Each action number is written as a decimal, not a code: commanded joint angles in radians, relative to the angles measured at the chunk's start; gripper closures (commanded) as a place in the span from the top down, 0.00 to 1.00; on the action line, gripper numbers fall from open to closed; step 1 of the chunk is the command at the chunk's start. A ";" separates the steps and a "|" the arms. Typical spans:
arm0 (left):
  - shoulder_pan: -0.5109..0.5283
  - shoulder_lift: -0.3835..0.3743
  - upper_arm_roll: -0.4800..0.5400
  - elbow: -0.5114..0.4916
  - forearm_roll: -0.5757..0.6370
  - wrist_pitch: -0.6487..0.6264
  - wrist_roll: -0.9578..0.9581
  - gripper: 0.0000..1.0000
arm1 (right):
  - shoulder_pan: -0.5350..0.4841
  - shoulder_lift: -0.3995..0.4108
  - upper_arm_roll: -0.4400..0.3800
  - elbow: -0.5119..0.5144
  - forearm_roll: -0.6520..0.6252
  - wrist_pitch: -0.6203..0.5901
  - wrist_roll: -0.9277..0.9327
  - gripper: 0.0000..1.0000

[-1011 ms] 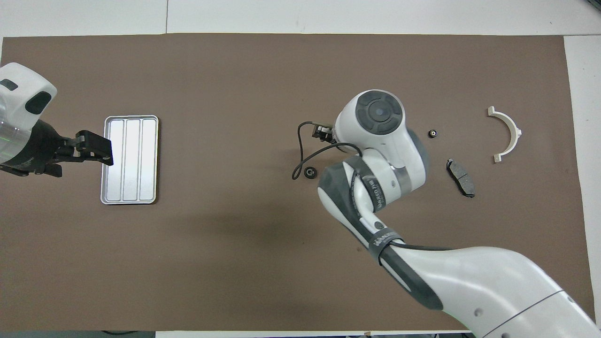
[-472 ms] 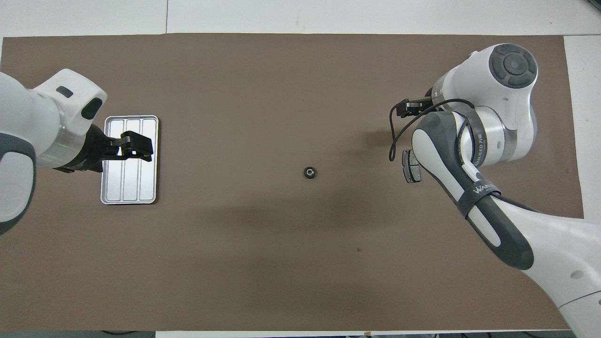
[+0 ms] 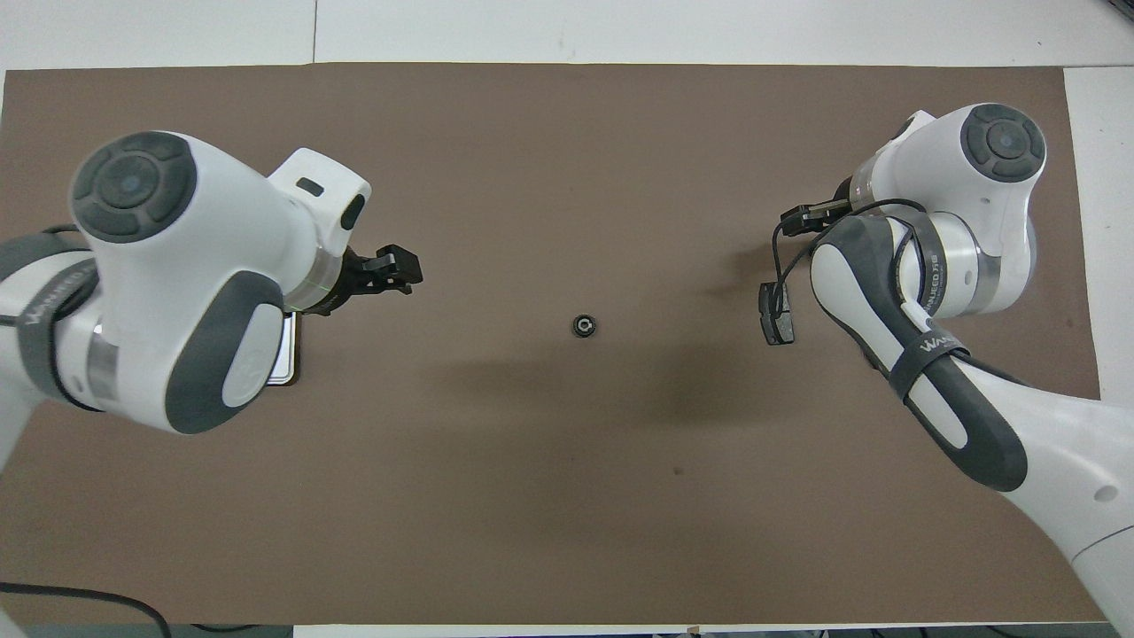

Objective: Pick bearing gear from pile to tray
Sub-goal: 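Withdraw the right gripper while the left gripper reaches the bearing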

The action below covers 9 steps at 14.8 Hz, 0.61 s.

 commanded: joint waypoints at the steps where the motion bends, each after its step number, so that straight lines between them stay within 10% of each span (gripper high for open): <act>1: -0.102 0.079 0.018 0.013 -0.006 0.066 -0.104 1.00 | -0.023 -0.003 0.013 -0.037 0.004 0.045 -0.031 0.92; 6: -0.246 0.367 0.024 0.254 0.023 0.075 -0.337 1.00 | -0.031 0.005 0.013 -0.066 0.004 0.080 -0.031 0.91; 9: -0.276 0.418 0.022 0.289 0.037 0.111 -0.377 1.00 | -0.031 0.009 0.013 -0.066 0.004 0.081 -0.031 0.90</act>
